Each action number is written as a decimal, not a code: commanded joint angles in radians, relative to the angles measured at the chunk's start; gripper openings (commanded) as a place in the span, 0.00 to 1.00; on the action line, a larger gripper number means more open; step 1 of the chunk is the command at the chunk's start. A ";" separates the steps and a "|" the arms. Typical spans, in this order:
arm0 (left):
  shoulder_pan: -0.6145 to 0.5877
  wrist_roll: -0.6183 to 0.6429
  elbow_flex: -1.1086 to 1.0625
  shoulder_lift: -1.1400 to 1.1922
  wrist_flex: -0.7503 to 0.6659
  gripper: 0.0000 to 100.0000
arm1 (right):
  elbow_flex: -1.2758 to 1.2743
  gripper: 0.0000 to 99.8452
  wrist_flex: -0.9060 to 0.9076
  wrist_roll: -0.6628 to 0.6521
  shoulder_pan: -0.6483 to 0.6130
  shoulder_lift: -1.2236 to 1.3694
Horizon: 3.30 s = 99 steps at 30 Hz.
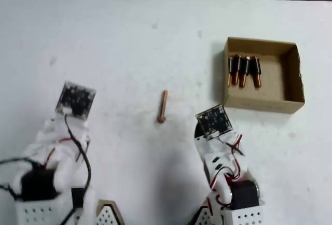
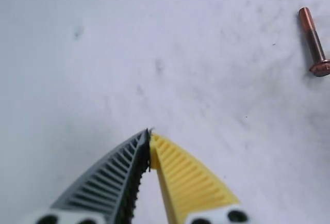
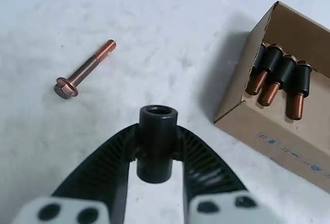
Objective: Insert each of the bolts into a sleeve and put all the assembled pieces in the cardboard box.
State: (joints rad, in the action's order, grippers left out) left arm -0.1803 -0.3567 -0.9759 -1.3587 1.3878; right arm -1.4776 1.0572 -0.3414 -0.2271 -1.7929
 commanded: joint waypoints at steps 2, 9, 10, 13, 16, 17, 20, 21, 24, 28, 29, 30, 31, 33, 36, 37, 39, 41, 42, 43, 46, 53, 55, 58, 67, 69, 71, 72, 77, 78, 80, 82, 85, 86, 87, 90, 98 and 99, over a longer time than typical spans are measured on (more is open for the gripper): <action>0.087 0.011 0.169 0.262 -0.043 0.02 | 0.005 0.02 -0.030 0.072 0.019 -0.008; 0.242 0.057 0.284 0.512 -0.043 0.02 | -0.021 0.02 -0.076 0.138 0.090 -0.008; 0.257 0.086 0.305 0.550 -0.043 0.02 | -0.037 0.02 -0.096 0.138 0.090 -0.008; 0.308 0.147 0.379 0.667 -0.043 0.02 | -0.072 0.02 -0.143 0.138 0.088 -0.008; 0.354 0.206 0.446 0.776 -0.043 0.02 | -0.081 0.02 -0.148 0.138 0.087 -0.008; 0.364 0.226 0.470 0.809 -0.043 0.02 | -0.081 0.02 -0.148 0.138 0.087 -0.008; 0.395 0.285 0.535 0.908 -0.043 0.02 | -0.081 0.02 -0.148 0.138 0.088 -0.008; 0.404 0.304 0.555 0.938 -0.043 0.02 | -0.081 0.02 -0.148 0.137 0.088 -0.008; 0.429 0.364 0.609 1.033 -0.043 0.02 | -0.081 0.02 -0.148 0.133 0.090 -0.008; 0.460 0.440 0.677 1.162 -0.043 0.05 | -0.081 0.02 -0.148 0.130 0.090 -0.008; 0.464 0.453 0.694 1.194 -0.043 0.07 | -0.081 0.02 -0.148 0.130 0.090 -0.008; 0.466 0.463 0.713 1.228 -0.043 0.09 | -0.081 0.02 -0.148 0.130 0.090 -0.008; 0.466 0.468 0.733 1.260 -0.043 0.12 | -0.081 0.02 -0.148 0.130 0.090 -0.008; 0.464 0.468 0.778 1.323 -0.043 0.16 | -0.081 0.02 -0.148 0.129 0.090 -0.008; 0.466 0.468 0.844 1.422 -0.043 0.18 | -0.081 0.02 -0.148 0.129 0.090 -0.008; 0.466 0.468 0.868 1.455 -0.043 0.18 | -0.081 0.02 -0.148 0.129 0.090 -0.008; 0.466 0.468 0.921 1.520 -0.043 0.18 | -0.081 0.02 -0.148 0.129 0.090 -0.008; 0.467 0.470 0.973 1.581 -0.043 0.18 | -0.081 0.02 -0.148 0.129 0.090 -0.008; 0.476 0.470 0.997 1.612 -0.041 0.18 | -0.081 0.02 -0.148 0.129 0.090 -0.008; 0.487 0.470 1.022 1.639 -0.038 0.18 | -0.081 0.02 -0.148 0.129 0.090 -0.008; 0.538 0.470 1.083 1.712 -0.035 0.18 | -0.081 0.02 -0.148 0.129 0.090 -0.008; 0.587 0.557 1.177 1.834 -0.040 0.18 | -0.081 0.02 -0.147 0.129 0.090 -0.010; 0.581 0.565 1.200 1.870 -0.035 0.18 | -0.080 0.02 -0.147 0.129 0.090 -0.010; 0.578 0.568 1.223 1.917 -0.035 0.18 | -0.078 0.02 -0.147 0.129 0.090 -0.010; 0.576 0.563 1.258 2.005 -0.035 0.05 | -0.078 0.02 -0.145 0.129 0.090 -0.010; 0.576 0.563 1.257 2.017 -0.038 0.05 | -0.078 0.02 -0.145 0.129 0.090 -0.010; 0.576 0.563 1.257 2.029 -0.040 0.05 | -0.078 0.02 -0.145 0.129 0.090 -0.010; 0.575 0.562 1.257 2.032 -0.041 0.05 | -0.078 0.02 -0.145 0.129 0.090 -0.010; 0.570 0.560 1.257 2.025 -0.034 0.05 | -0.078 0.02 -0.145 0.129 0.090 -0.010; 0.562 0.560 1.258 2.023 -0.029 0.05 | -0.078 0.02 -0.145 0.129 0.090 -0.010; 0.541 0.559 1.283 2.014 -0.008 0.05 | -0.078 0.02 -0.145 0.129 0.090 -0.010; 0.516 0.539 1.316 2.000 0.035 0.05 | -0.078 0.02 -0.143 0.129 0.090 -0.010; 0.489 0.430 1.389 1.974 0.127 0.05 | -0.078 0.02 -0.143 0.129 0.090 -0.010; 0.478 0.400 1.410 1.965 0.160 0.05 | -0.078 0.02 -0.143 0.129 0.090 -0.010; 0.469 0.377 1.432 1.957 0.189 0.05 | -0.078 0.02 -0.143 0.129 0.090 -0.010; 0.432 0.342 1.505 1.939 0.275 0.05 | -0.078 0.02 -0.143 0.129 0.090 -0.010; 0.318 0.341 1.677 1.873 0.393 0.05 | -0.081 0.02 -0.147 0.129 0.090 -0.010; 0.306 0.341 1.679 1.854 0.393 0.05 | -0.081 0.02 -0.147 0.129 0.090 -0.010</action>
State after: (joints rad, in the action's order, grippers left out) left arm 0.1834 -0.0084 0.6291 0.6176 1.7576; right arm -1.5650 0.9344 -0.2140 -0.1488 -1.7929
